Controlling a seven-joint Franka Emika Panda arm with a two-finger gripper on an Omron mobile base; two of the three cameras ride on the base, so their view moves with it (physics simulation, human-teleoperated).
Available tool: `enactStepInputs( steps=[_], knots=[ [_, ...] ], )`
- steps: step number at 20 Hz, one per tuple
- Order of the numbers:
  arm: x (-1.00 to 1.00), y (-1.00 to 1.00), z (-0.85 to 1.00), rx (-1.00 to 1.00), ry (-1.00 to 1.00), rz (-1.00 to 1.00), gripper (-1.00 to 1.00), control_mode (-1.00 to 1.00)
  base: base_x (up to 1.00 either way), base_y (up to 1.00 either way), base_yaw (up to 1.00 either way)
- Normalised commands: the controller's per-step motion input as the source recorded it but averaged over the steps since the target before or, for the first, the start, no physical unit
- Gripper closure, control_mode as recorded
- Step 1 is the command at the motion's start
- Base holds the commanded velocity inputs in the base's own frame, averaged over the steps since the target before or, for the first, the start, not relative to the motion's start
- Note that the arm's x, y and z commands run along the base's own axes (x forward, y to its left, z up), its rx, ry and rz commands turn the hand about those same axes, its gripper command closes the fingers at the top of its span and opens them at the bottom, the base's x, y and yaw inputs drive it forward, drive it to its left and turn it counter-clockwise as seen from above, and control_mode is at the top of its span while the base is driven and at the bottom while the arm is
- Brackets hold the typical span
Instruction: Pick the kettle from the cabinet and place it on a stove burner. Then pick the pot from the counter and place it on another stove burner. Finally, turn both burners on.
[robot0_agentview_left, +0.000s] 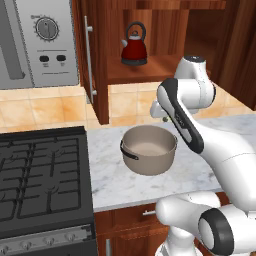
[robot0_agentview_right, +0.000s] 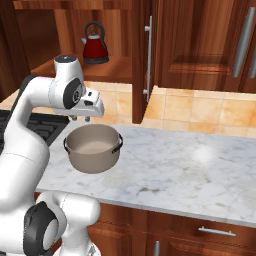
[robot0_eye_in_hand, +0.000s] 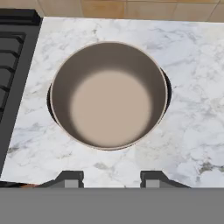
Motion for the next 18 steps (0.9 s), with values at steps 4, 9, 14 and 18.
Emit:
enactStepInputs(
  steps=[4,9,14,18],
  knots=[
    [0.00,0.00,0.01,0.00,-0.05,0.00,-1.00,-1.00,0.00,0.00,0.00],
    [-0.06,0.00,0.15,0.00,-0.14,0.00,-1.00,-1.00,0.00,0.00,0.00],
    [-0.09,0.00,0.29,-0.01,-0.20,0.00,-1.00,-1.00,0.00,0.00,0.00],
    [-0.02,0.00,0.38,-0.01,-0.21,0.00,-1.00,-1.00,0.00,0.00,0.00]
  ],
)
